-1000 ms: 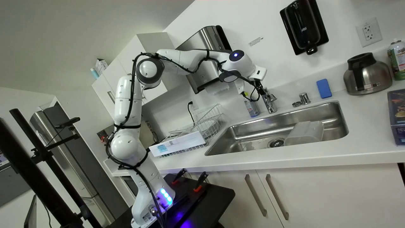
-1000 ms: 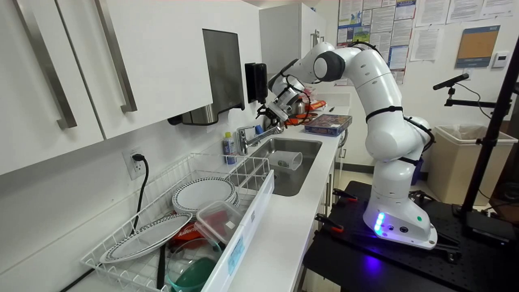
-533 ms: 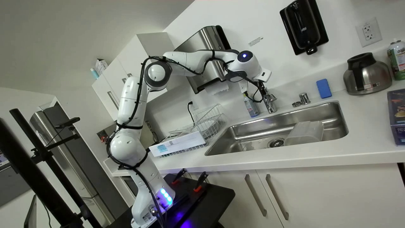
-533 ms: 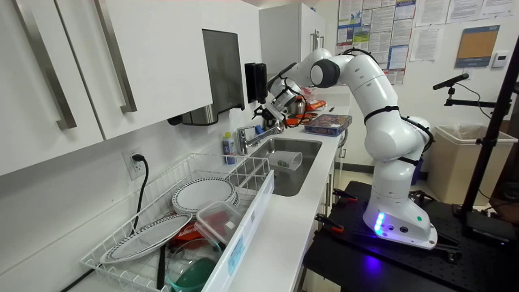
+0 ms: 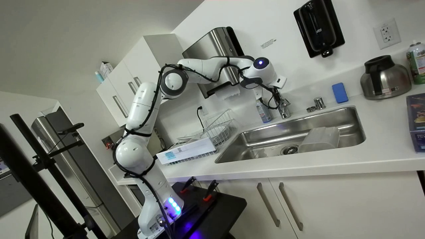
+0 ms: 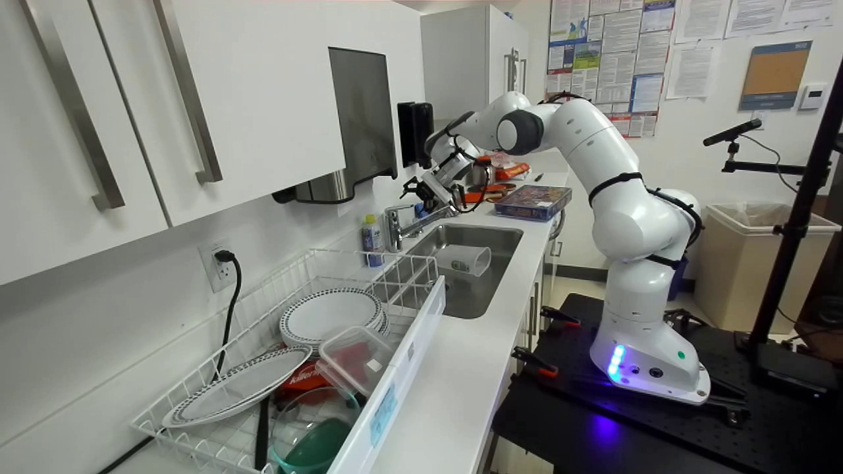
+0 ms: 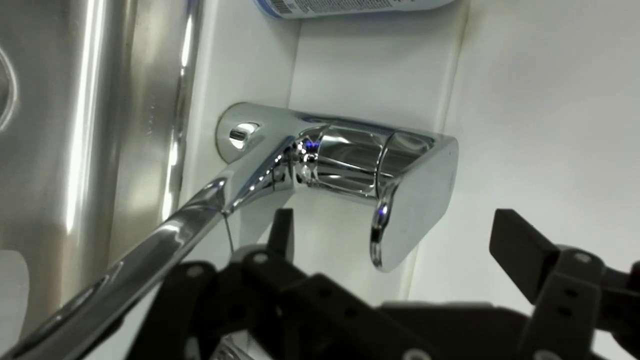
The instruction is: Open the tap
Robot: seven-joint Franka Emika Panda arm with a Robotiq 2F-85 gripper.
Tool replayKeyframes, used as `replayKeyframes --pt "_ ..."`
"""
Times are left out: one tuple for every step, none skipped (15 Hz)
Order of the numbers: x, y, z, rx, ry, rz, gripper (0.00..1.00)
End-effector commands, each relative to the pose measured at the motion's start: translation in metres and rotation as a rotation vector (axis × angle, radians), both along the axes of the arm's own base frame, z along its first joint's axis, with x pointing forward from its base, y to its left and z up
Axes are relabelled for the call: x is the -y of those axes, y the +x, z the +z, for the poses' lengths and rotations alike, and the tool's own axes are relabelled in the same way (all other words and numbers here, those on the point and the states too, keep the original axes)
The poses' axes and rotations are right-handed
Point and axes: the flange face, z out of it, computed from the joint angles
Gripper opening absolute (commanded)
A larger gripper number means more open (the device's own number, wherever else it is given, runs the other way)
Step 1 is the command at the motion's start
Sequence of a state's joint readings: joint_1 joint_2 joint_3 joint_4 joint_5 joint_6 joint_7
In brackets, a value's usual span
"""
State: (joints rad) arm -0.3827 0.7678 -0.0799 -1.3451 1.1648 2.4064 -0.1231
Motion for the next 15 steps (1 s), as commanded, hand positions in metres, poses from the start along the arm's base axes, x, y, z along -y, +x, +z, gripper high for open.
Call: replayKeyframes --pt "-0.002 0.015 -0.001 0.026 0.029 -0.012 0.74" --pt "-0.003 0.017 -0.001 0.029 0.028 -0.008 0.66" --pt "-0.003 0.019 -0.002 0.031 0.029 -0.006 0.58" --pt "-0.003 0.021 -0.002 0.035 0.028 -0.003 0.49" --pt "-0.004 0.022 -0.002 0.038 0.028 -0.001 0.43" --pt "-0.003 0.022 -0.001 0.043 0.026 0.001 0.34" --pt "-0.003 0.023 0.001 0.046 0.023 0.002 0.27" --pt "-0.002 0.022 0.003 0.047 0.021 0.002 0.19" --pt "-0.002 0.021 0.006 0.052 0.018 0.001 0.12" --pt "-0.001 0.021 0.01 0.055 0.012 -0.002 0.06" --pt "-0.003 0.021 0.015 0.061 0.006 -0.003 0.02" --pt "-0.005 0.021 0.019 0.073 0.007 -0.002 0.02" --pt "-0.006 0.021 0.021 0.073 0.005 -0.003 0.04" --pt "-0.007 0.02 0.024 0.08 0.004 -0.005 0.04" --pt "-0.008 0.02 0.027 0.084 -0.002 -0.003 0.04"
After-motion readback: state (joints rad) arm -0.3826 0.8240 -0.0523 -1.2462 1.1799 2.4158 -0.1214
